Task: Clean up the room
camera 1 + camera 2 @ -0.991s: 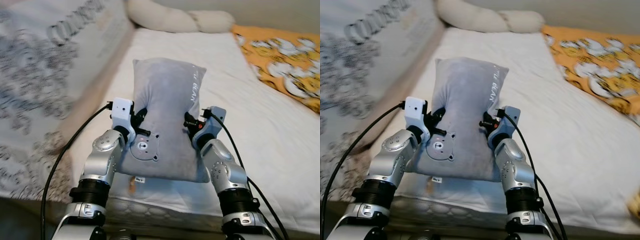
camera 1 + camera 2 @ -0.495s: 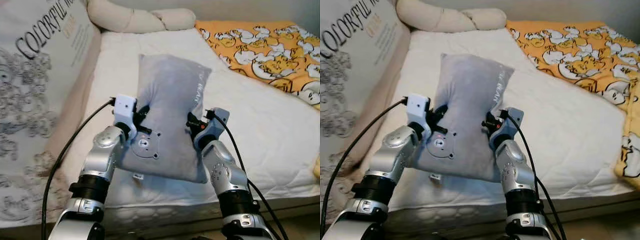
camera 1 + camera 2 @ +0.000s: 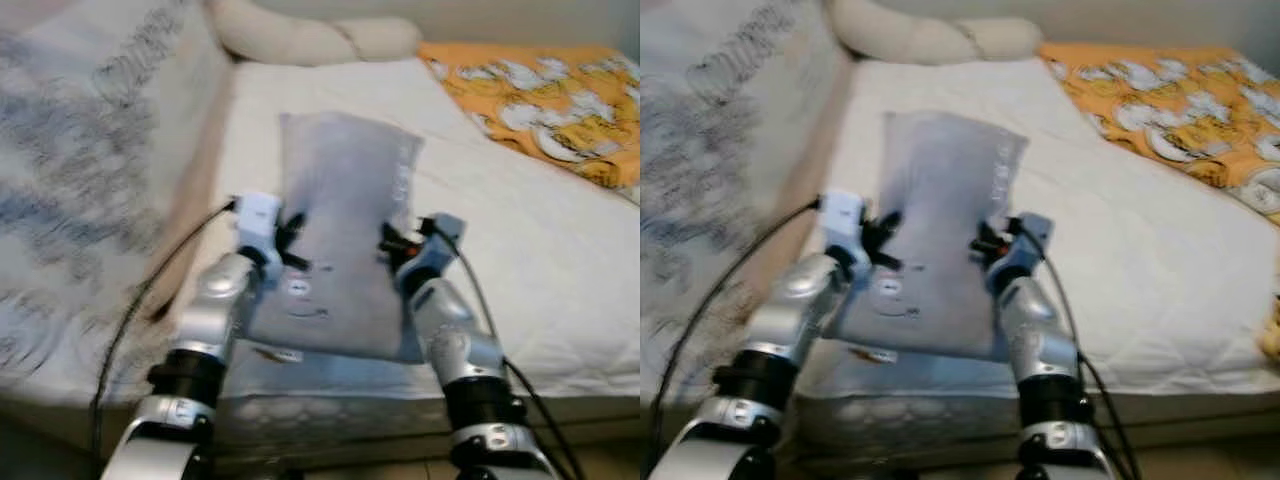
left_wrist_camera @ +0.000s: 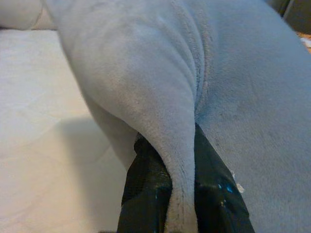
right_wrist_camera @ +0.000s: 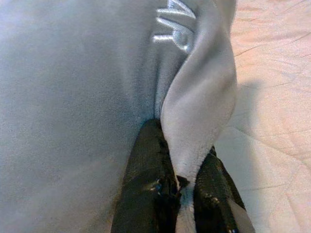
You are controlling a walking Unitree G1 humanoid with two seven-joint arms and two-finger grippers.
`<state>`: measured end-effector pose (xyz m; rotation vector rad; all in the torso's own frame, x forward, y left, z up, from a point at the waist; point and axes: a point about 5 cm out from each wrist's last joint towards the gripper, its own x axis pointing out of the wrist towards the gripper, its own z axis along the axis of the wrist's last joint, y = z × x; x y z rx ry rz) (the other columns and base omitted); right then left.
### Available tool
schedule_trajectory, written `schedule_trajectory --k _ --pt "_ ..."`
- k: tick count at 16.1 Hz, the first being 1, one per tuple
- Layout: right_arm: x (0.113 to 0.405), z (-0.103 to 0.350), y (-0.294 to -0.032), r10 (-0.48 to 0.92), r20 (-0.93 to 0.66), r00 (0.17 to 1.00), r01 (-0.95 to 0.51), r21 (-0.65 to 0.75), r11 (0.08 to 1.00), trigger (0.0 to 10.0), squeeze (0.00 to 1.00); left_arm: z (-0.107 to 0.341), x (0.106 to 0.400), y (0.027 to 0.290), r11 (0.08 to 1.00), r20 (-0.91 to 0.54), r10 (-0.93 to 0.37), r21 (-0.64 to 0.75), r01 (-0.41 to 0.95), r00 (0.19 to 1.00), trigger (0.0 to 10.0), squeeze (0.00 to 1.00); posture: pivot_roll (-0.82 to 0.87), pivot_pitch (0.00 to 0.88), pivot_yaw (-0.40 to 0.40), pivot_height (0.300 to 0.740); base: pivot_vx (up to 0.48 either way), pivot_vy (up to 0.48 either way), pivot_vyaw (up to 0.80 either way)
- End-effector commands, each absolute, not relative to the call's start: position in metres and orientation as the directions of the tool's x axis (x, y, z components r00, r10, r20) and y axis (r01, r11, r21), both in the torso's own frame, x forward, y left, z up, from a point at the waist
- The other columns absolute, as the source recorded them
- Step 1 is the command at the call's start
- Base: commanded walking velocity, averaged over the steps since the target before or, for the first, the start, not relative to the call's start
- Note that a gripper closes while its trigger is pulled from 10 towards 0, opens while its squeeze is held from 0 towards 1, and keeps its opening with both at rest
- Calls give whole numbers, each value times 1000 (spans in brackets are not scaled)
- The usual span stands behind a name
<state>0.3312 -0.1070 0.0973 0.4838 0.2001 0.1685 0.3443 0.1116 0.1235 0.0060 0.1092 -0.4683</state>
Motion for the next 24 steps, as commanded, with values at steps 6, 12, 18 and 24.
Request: schedule_trajectory --k 6,12,18,24 --pt "335 104 -95 258 -124 958 -171 474 864 10000 0 136 348 115 896 -52 -443 -4 444 895 10000 0 57 0 -7 740 43 0 0" --pt "333 104 -87 296 -122 948 -222 417 882 10000 0 137 350 120 904 -52 -427 -6 427 903 10000 0 62 0 -2 740 318 0 400" --pt "334 101 -90 287 -136 948 -203 435 877 10000 0 137 351 120 906 -60 -422 -1 423 905 10000 0 56 0 4 740 363 0 0" --pt "334 98 -86 322 -154 934 -240 399 885 10000 0 135 352 121 919 -68 -393 5 394 917 10000 0 61 0 -8 740 178 0 321"
